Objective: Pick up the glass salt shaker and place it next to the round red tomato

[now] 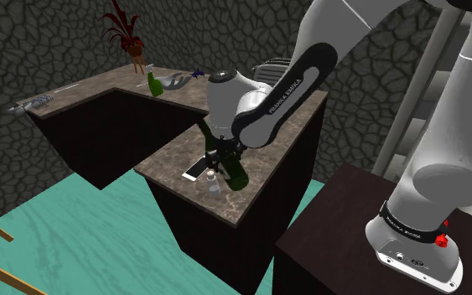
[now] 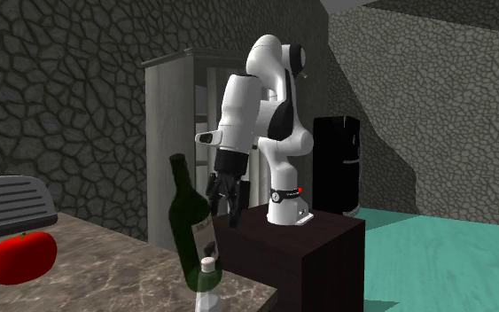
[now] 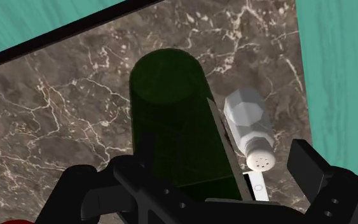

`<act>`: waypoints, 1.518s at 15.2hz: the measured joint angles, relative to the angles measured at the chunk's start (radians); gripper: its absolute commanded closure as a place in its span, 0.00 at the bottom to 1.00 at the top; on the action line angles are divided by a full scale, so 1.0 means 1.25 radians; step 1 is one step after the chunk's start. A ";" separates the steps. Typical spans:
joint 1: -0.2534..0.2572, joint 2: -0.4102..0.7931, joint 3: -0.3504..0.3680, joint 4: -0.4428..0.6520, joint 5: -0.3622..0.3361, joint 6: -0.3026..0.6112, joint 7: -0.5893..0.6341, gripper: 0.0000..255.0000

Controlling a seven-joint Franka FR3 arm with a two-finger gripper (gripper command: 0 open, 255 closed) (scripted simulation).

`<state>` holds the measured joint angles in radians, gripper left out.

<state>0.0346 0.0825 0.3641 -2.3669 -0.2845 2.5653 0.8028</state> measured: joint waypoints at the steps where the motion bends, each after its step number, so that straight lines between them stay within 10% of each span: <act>1: 0.009 0.038 -0.002 0.022 -0.035 0.012 0.038 0.00; 8: 0.076 0.217 -0.052 0.147 -0.184 0.052 0.188 0.00; 20: 0.098 0.291 -0.088 0.179 -0.236 0.092 0.226 0.00; 21: 0.098 0.291 -0.088 0.179 -0.236 0.092 0.226 1.00; 23: 0.097 0.291 -0.089 0.179 -0.236 0.092 0.226 1.00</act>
<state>0.1559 0.4457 0.2533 -2.1431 -0.5799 2.6798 1.0848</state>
